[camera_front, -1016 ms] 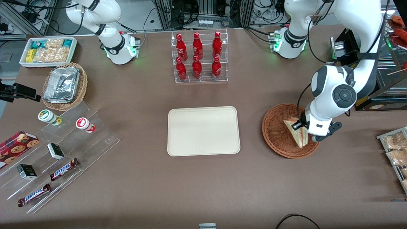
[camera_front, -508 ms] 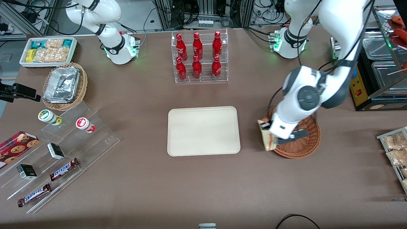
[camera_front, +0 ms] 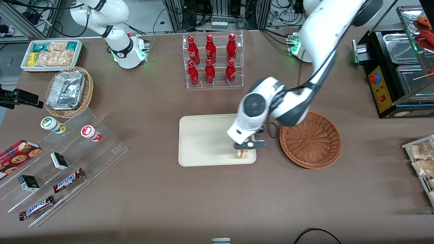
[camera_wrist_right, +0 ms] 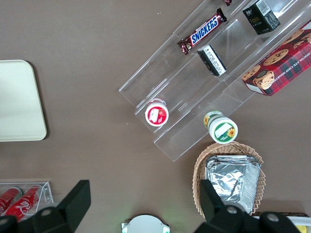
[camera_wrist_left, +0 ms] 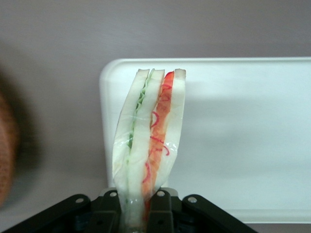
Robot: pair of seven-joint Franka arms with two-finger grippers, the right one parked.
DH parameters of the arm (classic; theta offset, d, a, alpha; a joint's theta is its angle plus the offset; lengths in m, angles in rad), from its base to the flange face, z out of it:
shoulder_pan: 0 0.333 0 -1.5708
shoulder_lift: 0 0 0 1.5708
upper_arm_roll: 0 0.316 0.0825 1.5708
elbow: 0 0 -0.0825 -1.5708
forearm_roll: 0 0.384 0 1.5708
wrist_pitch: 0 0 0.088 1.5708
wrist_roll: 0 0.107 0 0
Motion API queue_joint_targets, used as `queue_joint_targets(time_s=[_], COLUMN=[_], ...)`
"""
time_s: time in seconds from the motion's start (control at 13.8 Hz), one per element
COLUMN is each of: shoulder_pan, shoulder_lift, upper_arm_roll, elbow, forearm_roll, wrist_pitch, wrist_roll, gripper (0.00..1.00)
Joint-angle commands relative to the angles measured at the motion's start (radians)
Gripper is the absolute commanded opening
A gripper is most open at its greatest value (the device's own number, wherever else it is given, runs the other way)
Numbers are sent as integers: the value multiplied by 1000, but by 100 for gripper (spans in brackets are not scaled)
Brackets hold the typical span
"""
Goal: Place sandwich from basket to tray
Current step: 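Lift the sandwich and carry it over the cream tray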
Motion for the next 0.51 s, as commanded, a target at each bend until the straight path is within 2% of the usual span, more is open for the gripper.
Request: queue_joint_targets(time_s=[0.0,0.15,0.29,0.44], shoulder_pan=[-91,-165,-199,-216], shoulder_lift=[165,231,248,261], upper_arm_roll=[10,48,59,59], elbow=[251,351,364,373], forearm_roll=[30,27,27,27], wrist_pitch=[-99,-136,-132,-125], wrist_roll=[-87,-198,-311,-341], gripper=[0,0,0,0])
